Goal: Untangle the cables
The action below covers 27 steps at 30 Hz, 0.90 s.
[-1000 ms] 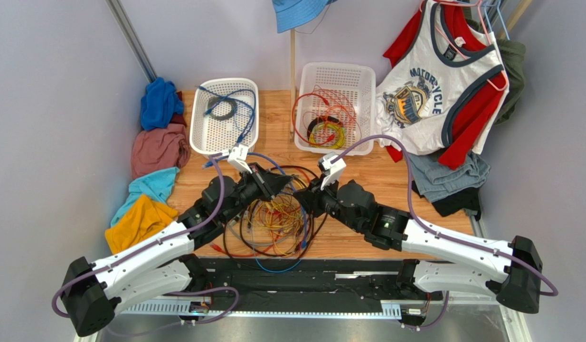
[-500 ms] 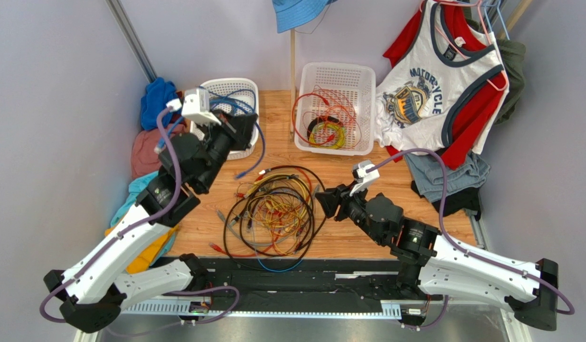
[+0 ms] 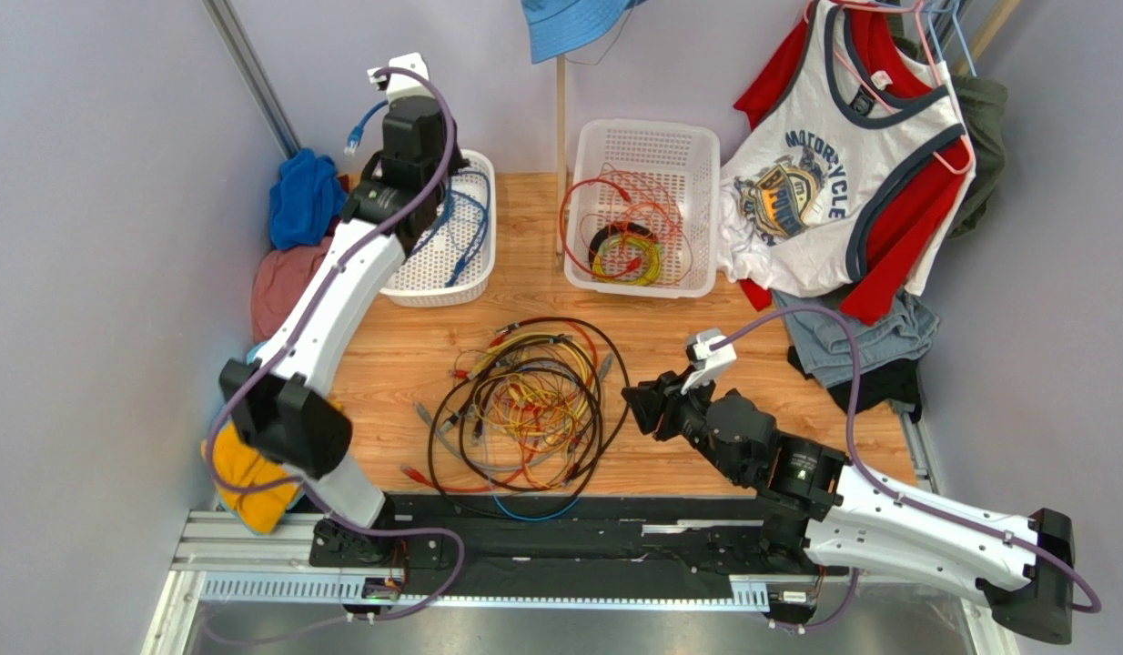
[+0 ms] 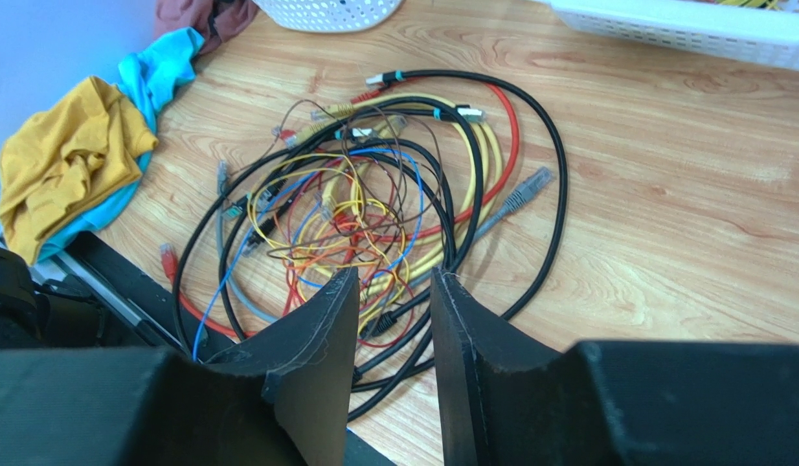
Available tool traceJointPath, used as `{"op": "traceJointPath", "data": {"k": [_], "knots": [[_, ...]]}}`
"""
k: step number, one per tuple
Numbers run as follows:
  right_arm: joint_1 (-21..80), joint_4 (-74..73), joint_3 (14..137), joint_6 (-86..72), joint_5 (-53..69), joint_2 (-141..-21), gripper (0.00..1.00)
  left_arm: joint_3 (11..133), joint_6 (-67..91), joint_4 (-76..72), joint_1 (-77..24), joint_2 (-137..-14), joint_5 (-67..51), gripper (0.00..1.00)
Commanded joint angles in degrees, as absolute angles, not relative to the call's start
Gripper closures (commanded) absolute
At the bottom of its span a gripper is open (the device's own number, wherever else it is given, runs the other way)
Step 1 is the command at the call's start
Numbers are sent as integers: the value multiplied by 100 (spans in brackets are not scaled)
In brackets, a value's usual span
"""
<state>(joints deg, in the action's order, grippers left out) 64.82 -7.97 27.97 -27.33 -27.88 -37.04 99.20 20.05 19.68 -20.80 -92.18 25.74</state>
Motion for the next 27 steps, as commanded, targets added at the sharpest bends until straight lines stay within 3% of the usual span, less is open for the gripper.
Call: {"op": "traceJointPath", "data": {"k": [1,8,9,11,12,13,21,27], "knots": [[6513,-808,2760,-2821,-2812,-3726,64,10538,2144,1935,-1627,-10183,1917,100],[6486,-677,2768,-2716,-2918,-4016,64,11905,2355,2354,-1292,-11855,1547,100],[6486,-659,2777,-2698,-2927,-4121,64,12127,2503,2756,-1214,-12161,1495,75],[6478,-642,2830,-2628,-2953,-4210,64,12637,2784,3162,-1169,-12330,1634,43],[6478,-642,2856,-2611,-2962,-4262,65,12665,2804,3225,-1160,-12235,1730,34],[6469,-624,2865,-2584,-2971,-4280,65,12517,2804,3165,-1160,-12104,1784,2],[6478,-633,2813,-2663,-2971,-4035,66,10515,2787,2164,-1466,-9472,1828,1],[6469,-1238,3146,-2348,-3312,-3420,57,7667,2864,1485,-2634,-7151,2222,1]]}}
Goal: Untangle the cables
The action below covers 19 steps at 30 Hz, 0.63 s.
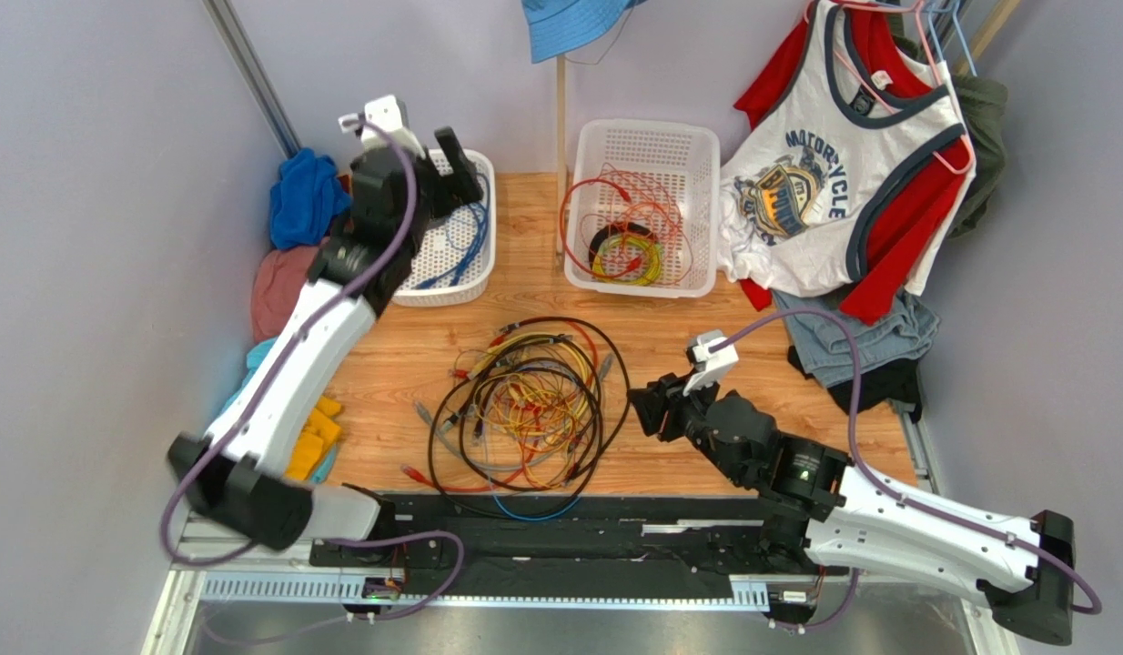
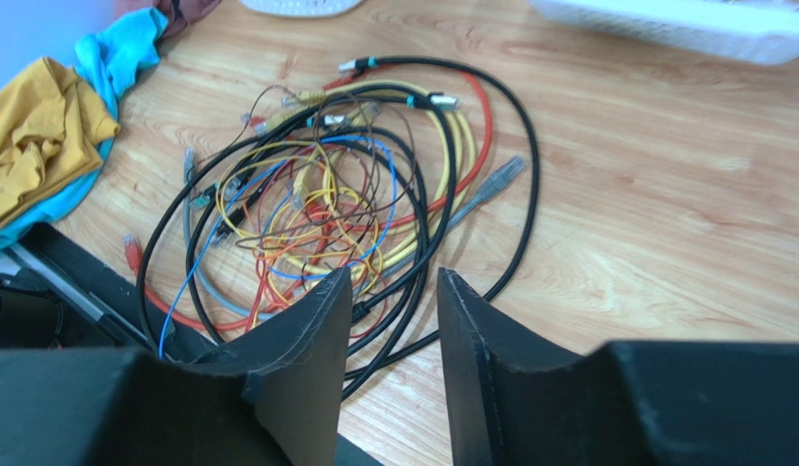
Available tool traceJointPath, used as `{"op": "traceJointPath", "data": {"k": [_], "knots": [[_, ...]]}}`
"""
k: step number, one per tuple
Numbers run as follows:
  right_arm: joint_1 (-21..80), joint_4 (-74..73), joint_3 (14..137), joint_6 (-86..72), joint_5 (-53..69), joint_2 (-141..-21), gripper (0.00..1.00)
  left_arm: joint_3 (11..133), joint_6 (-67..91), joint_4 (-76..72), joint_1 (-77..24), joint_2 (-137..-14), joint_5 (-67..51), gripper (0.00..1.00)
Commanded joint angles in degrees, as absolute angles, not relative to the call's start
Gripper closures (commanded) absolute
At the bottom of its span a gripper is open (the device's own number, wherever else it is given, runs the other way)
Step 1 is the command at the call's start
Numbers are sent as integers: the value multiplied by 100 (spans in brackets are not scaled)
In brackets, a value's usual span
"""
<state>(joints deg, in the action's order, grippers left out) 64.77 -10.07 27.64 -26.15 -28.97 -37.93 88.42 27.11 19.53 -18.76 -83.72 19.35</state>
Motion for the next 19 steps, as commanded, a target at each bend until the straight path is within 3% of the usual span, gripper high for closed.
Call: {"op": "traceJointPath", "data": {"k": [1,8,11,13,19], "knots": [[6469,-1439,3303,-2321,-3435,-3341,56,7142,2961,1546,-2793,-6911,2276,1],[6469,-2109,3805,-2566,-4428,-3041,53,5802,3549,2740,-4208,-5828,2672,1],[6469,-1873,3858,-2041,-4631,-3067,46,5257,3708,2760,-4604,-5415,2689,1],[6469,-1828,4007,-1785,-4824,-3286,40,4985,3692,2716,-4676,-5186,2734,1],[6469,-2477,4587,-1652,-4676,-4129,37,4948,3560,2971,-4676,-4922,2707,1]]}}
